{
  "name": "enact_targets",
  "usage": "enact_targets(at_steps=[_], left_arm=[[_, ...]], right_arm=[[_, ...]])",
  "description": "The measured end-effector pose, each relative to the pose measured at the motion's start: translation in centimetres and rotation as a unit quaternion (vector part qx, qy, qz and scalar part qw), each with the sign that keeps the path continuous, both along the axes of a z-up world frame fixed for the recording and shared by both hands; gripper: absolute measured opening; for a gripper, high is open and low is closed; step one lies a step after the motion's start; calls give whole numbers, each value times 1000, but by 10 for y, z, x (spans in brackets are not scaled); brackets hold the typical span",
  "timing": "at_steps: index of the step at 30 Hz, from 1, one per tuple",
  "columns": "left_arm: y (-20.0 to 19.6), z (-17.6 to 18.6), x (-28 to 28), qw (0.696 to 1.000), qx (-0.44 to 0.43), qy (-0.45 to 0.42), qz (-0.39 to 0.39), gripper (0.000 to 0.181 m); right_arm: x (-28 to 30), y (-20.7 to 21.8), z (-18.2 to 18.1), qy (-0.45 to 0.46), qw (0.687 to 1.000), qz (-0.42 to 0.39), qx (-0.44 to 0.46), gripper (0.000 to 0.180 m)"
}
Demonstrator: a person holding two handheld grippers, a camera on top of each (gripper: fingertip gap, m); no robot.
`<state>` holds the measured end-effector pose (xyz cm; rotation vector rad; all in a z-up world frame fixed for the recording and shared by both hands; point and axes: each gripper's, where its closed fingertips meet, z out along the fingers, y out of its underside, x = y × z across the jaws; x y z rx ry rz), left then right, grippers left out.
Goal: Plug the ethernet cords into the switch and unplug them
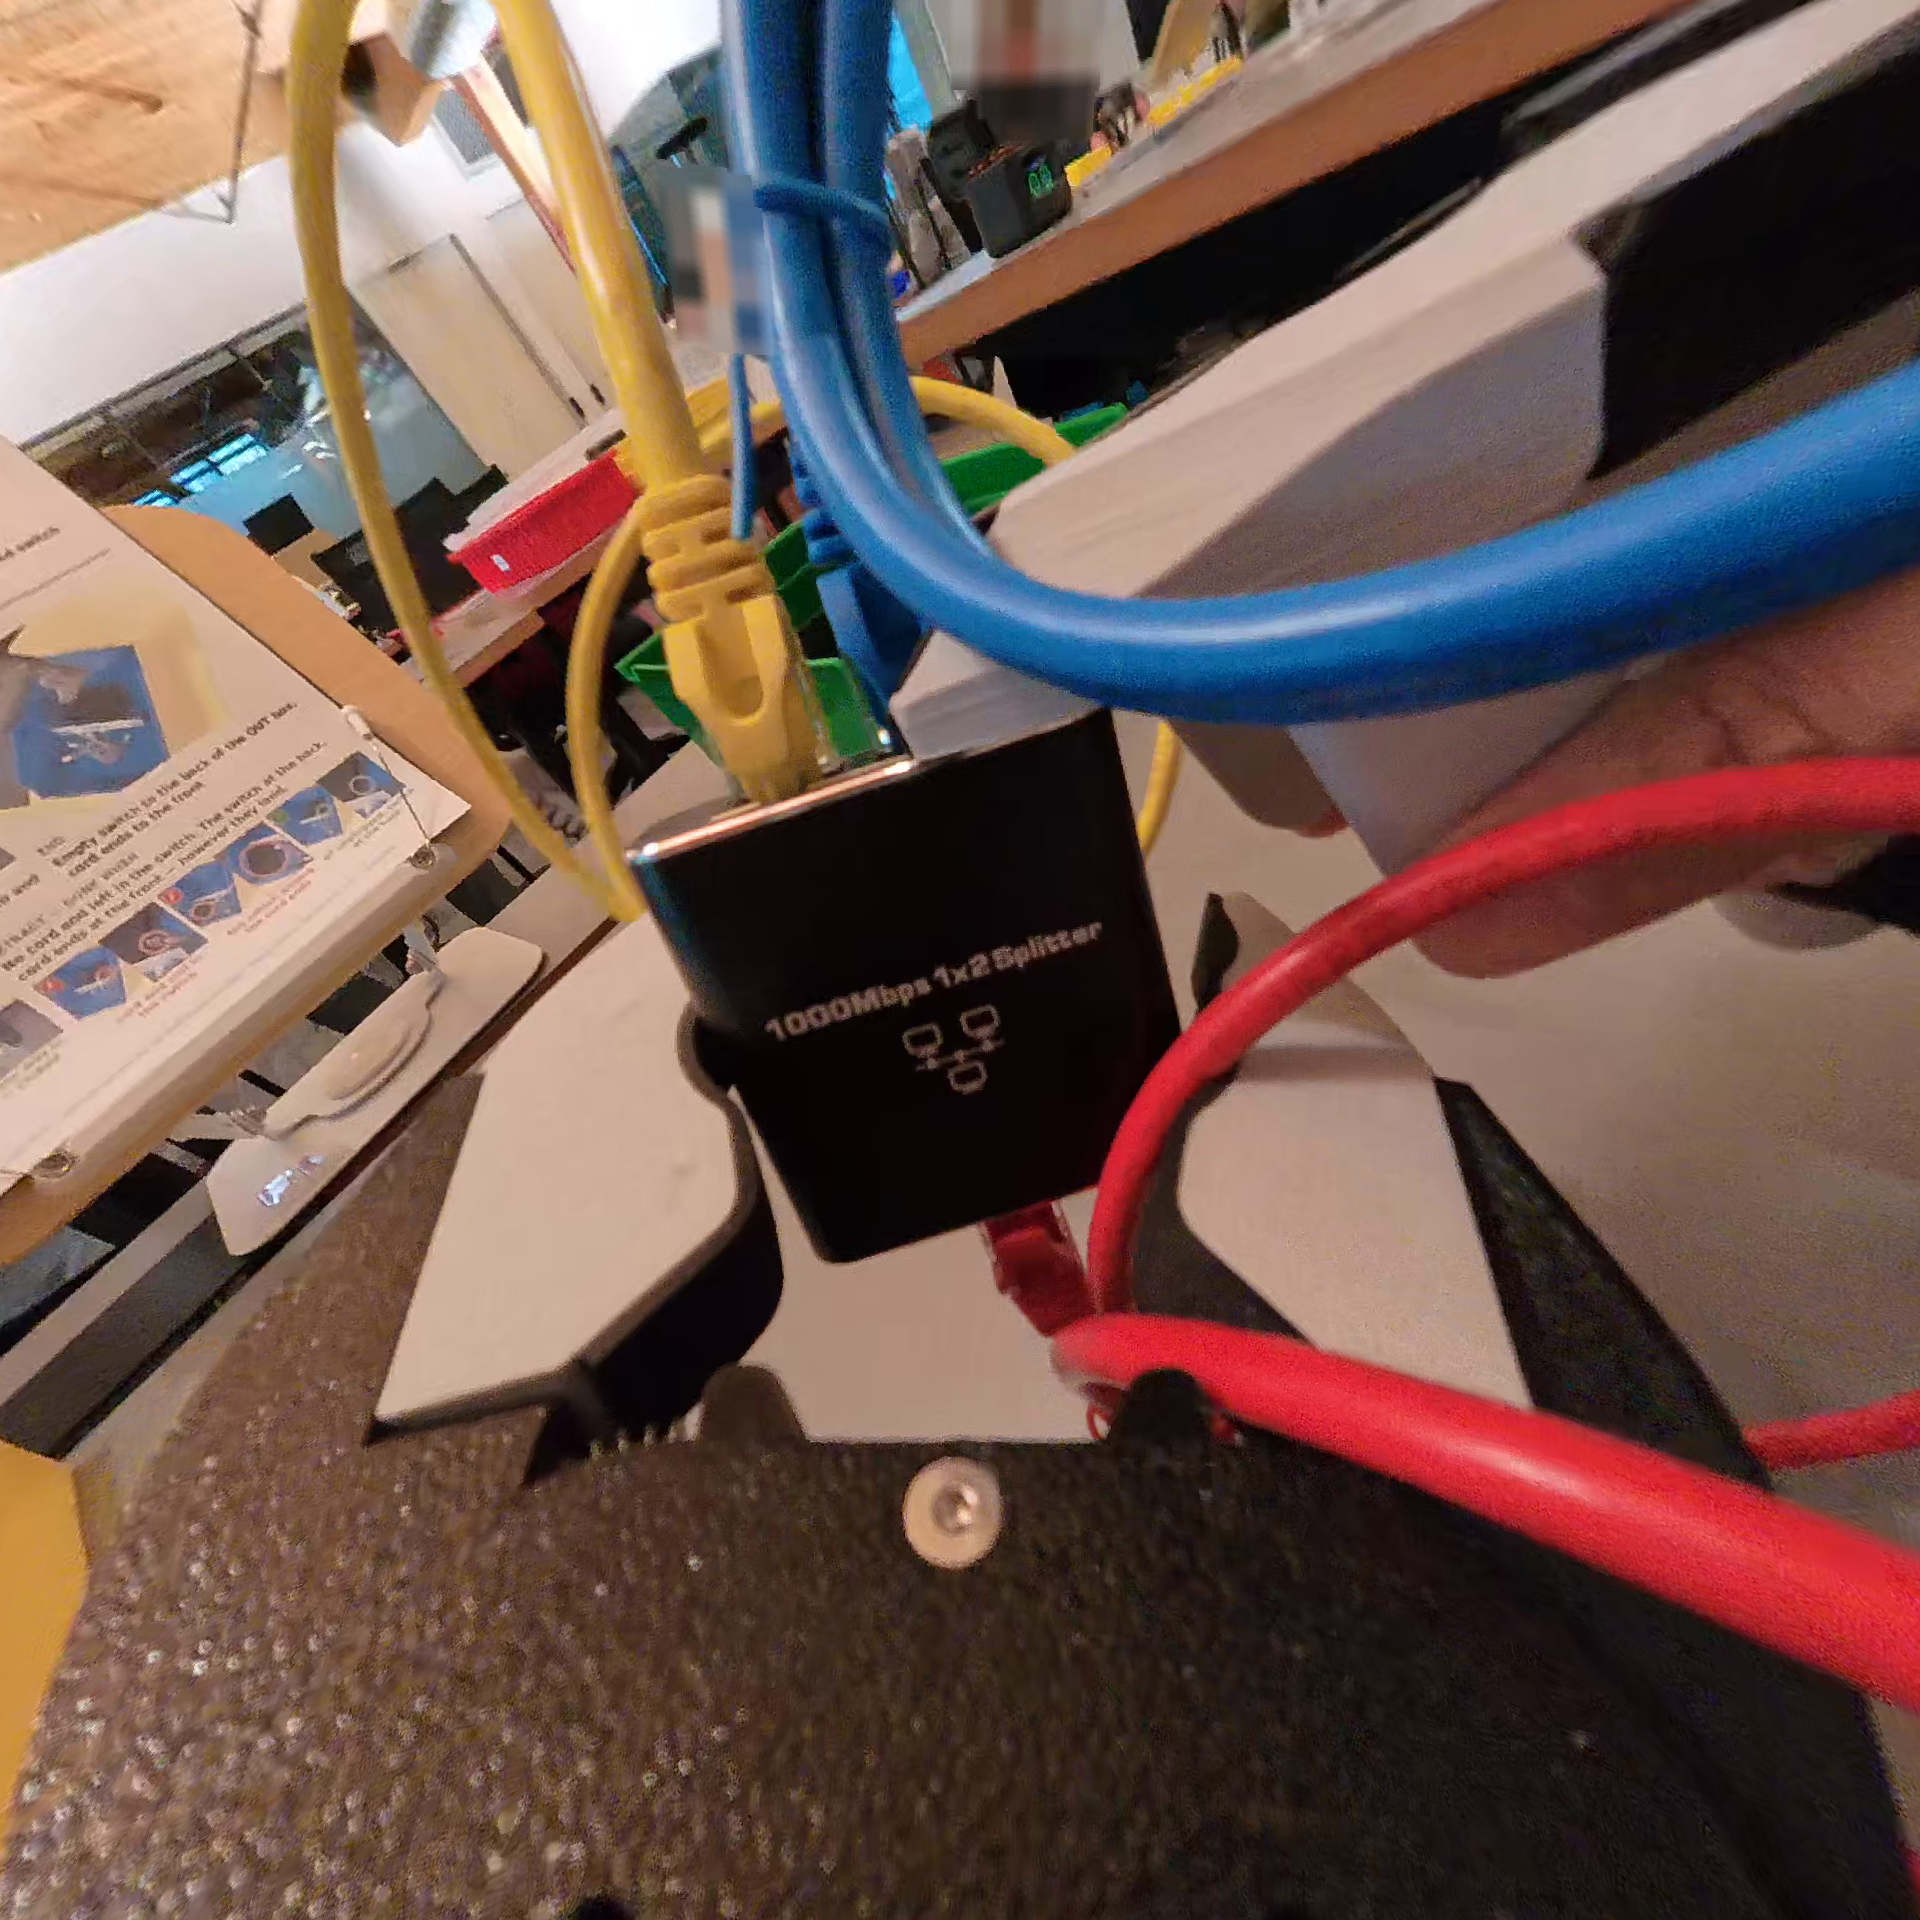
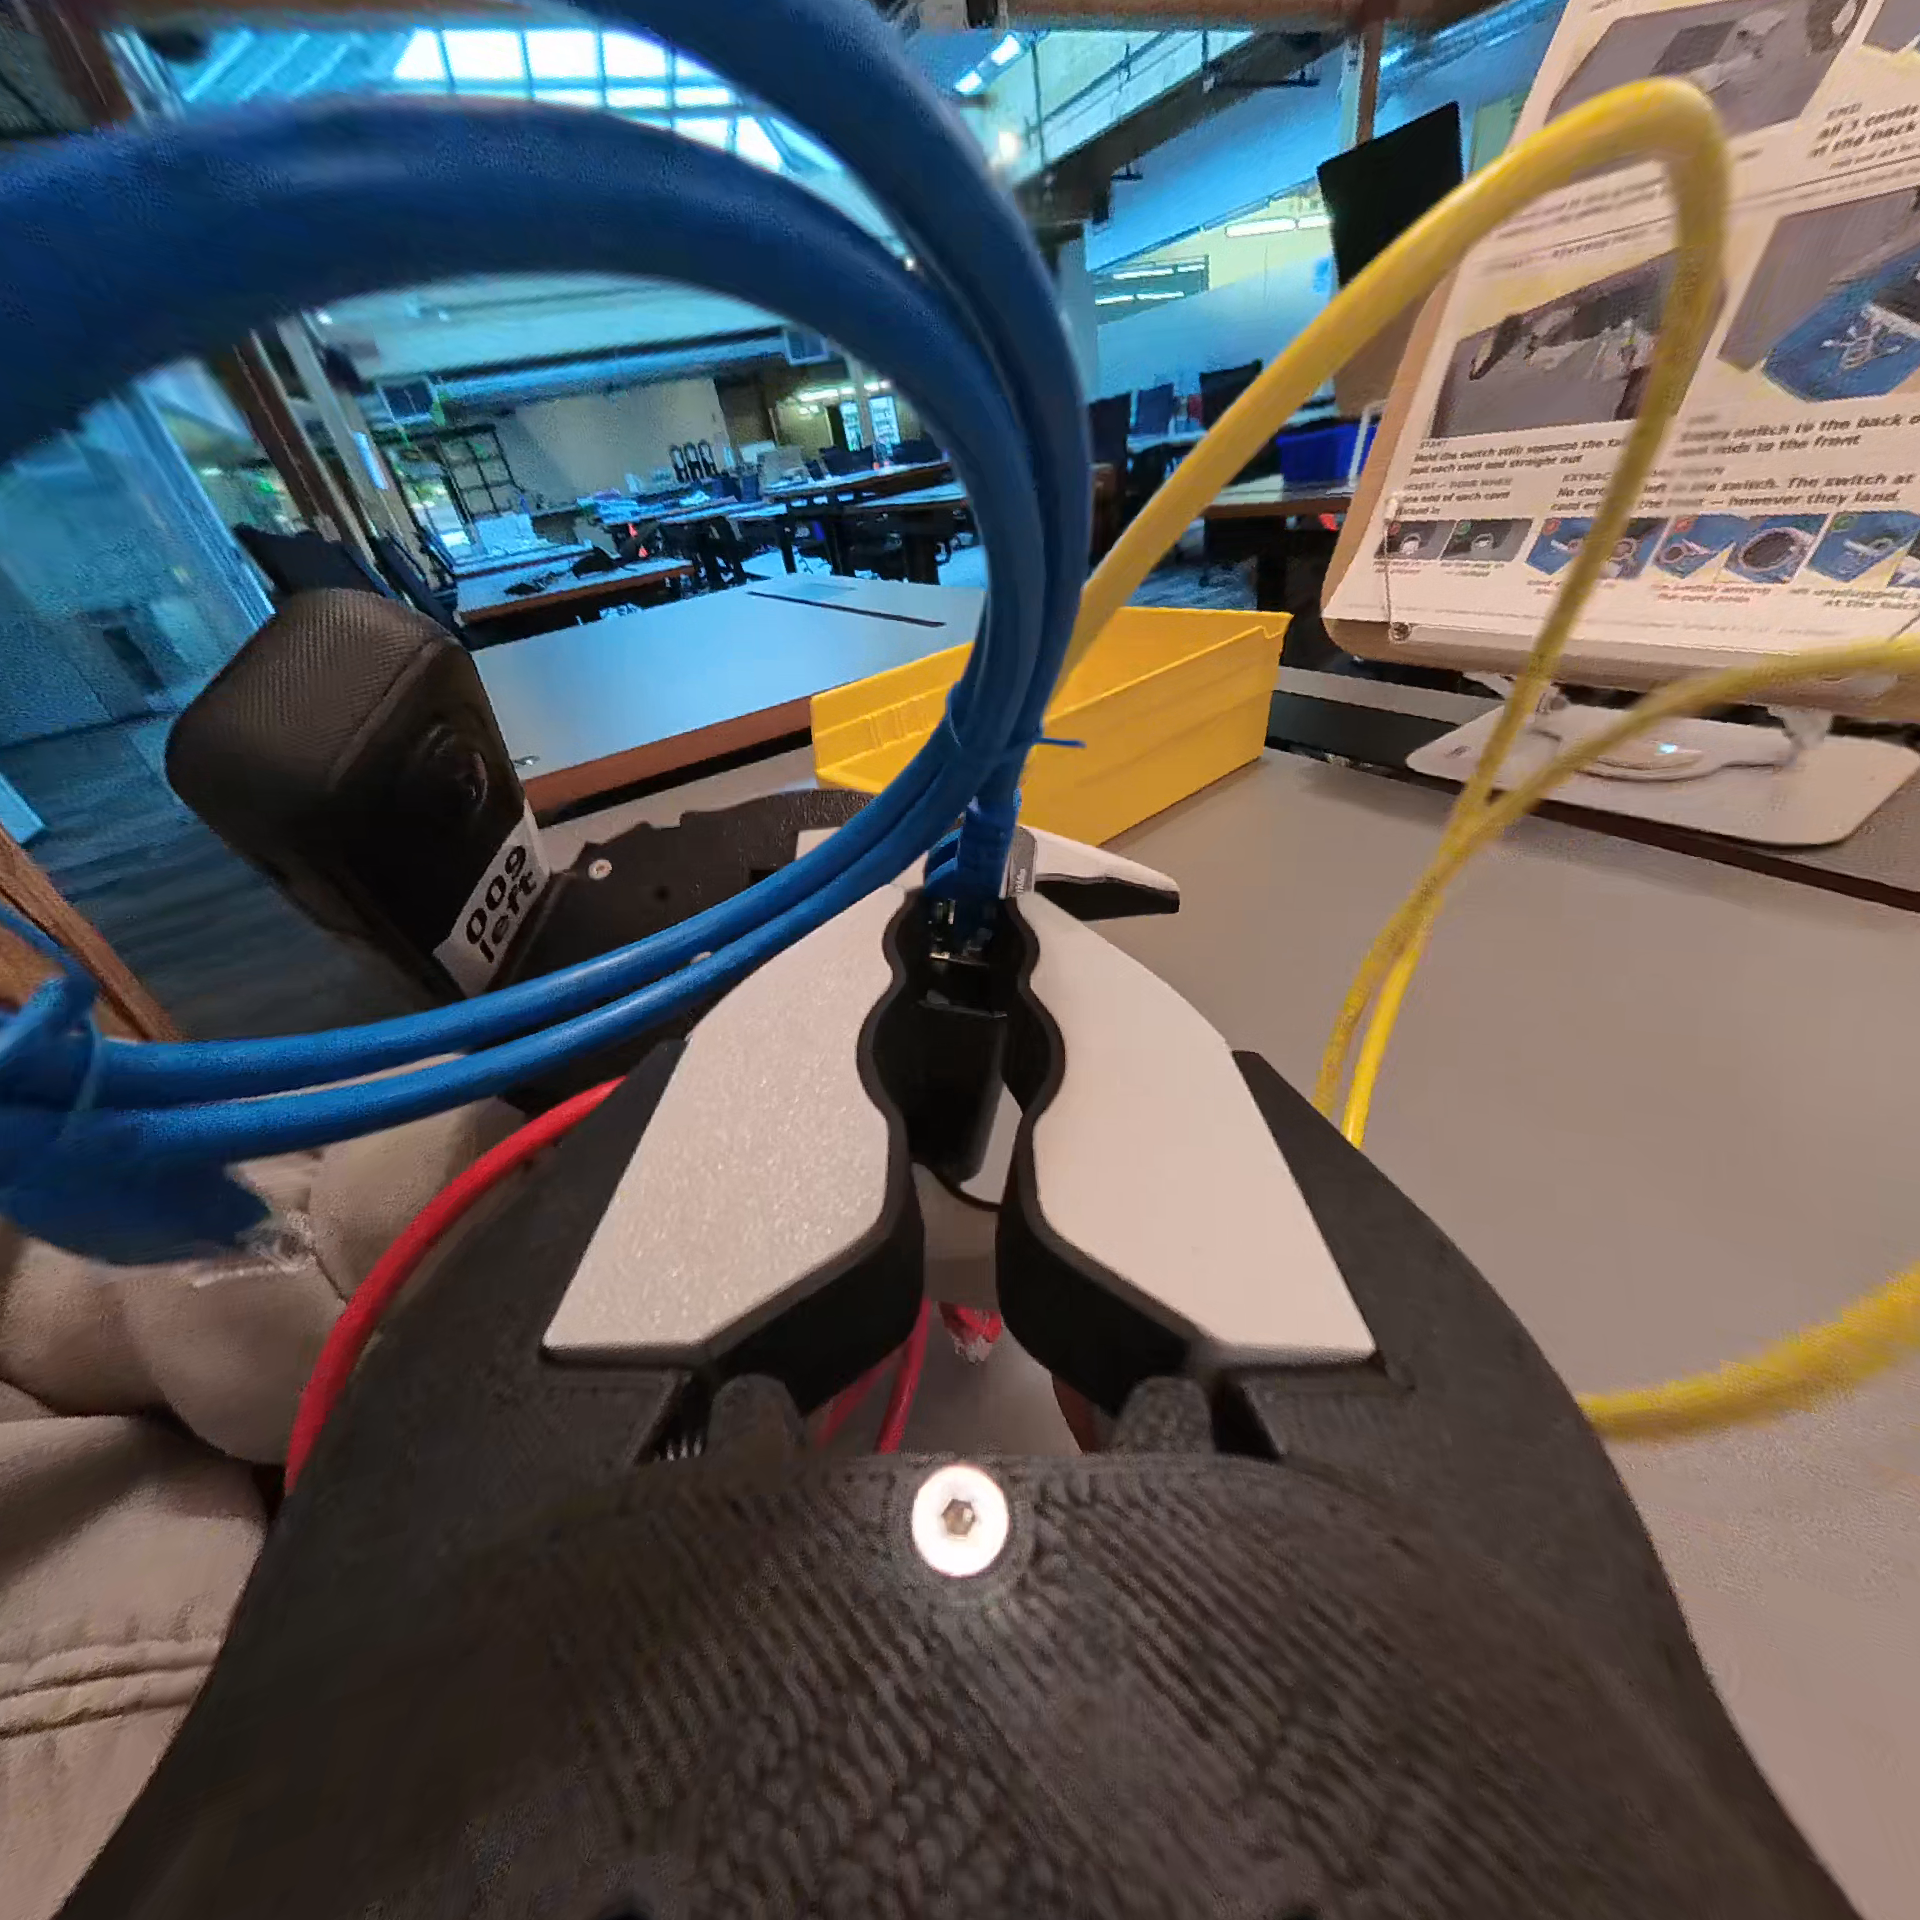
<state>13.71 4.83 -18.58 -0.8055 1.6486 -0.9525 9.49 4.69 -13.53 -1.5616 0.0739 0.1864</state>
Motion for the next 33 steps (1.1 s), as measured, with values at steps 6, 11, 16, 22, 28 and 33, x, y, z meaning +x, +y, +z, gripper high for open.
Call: enact_targets(at_steps=[6, 11, 16, 22, 28, 33], left_arm=[[5, -4, 3, 999, -4, 10, 36, 80], [3, -9, 5, 999, -19, 27, 28, 79], [3, -7, 3, 999, -30, 15, 22, 79], [-3, -7, 1, 997, -77, 16, 0, 78], [4, 6, -3, 999, -17, -20, 21, 79], [-1, 5, -3, 998, -67, -14, -6, 79]], right_arm=[[2, -1, -3, -37, 999, -24, -12, 17], [3, 0, -7, -100, 993, -49, -31, 14], [-2, 1, -6, -165, 983, -64, -53, 14], [-4, 1, -6, -248, 962, -84, -73, 16], [-7, -1, 3, -151, 987, -50, -30, 15], [-10, 1, 3, -271, 957, -75, -77, 14]])
